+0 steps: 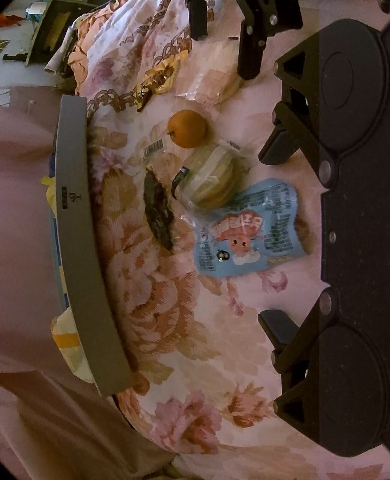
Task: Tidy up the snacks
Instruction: 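Grasp the blue cartoon pouch with left tool while right tool grasps pink rice cake, then lift both held snacks and carry them over the gray tray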
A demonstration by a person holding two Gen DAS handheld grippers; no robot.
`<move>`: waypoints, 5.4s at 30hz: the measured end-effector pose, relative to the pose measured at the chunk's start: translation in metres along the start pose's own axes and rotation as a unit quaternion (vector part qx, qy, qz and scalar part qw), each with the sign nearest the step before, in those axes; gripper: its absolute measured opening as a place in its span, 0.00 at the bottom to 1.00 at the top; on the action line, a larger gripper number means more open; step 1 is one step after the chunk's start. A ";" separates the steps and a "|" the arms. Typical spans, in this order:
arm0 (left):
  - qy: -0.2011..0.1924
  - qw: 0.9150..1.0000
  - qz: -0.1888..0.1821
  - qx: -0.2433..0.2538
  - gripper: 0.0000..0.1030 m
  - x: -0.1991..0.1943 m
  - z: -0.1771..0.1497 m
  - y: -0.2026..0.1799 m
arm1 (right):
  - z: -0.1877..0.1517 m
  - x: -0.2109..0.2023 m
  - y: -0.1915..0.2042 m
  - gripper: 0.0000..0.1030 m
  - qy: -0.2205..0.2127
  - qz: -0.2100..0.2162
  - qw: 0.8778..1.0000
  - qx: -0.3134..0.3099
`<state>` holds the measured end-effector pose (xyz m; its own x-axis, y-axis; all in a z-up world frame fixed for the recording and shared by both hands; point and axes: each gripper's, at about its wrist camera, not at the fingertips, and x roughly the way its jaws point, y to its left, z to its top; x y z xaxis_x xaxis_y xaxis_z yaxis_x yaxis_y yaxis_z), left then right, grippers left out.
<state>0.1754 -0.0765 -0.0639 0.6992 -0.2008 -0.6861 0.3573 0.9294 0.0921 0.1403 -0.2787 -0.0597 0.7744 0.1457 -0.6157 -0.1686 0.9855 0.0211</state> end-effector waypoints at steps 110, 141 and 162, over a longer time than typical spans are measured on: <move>0.044 0.975 -0.143 -0.163 0.61 -0.102 -0.031 0.003 | 0.008 -0.072 0.037 0.75 -0.049 0.030 0.998 0.000; -0.115 0.977 -0.077 -0.163 0.61 -0.093 0.115 0.041 | 0.079 -0.057 0.000 0.75 -0.191 0.023 0.981 0.035; -0.134 0.974 -0.046 -0.174 0.61 0.012 0.194 0.052 | 0.179 0.052 -0.033 0.76 -0.178 -0.003 0.983 0.045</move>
<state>0.3225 -0.0908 0.0732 0.8279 -0.3176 -0.4624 0.2261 0.9433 -0.2430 0.2954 -0.2881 0.0480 0.9422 0.1463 -0.3015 -0.1219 0.9876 0.0985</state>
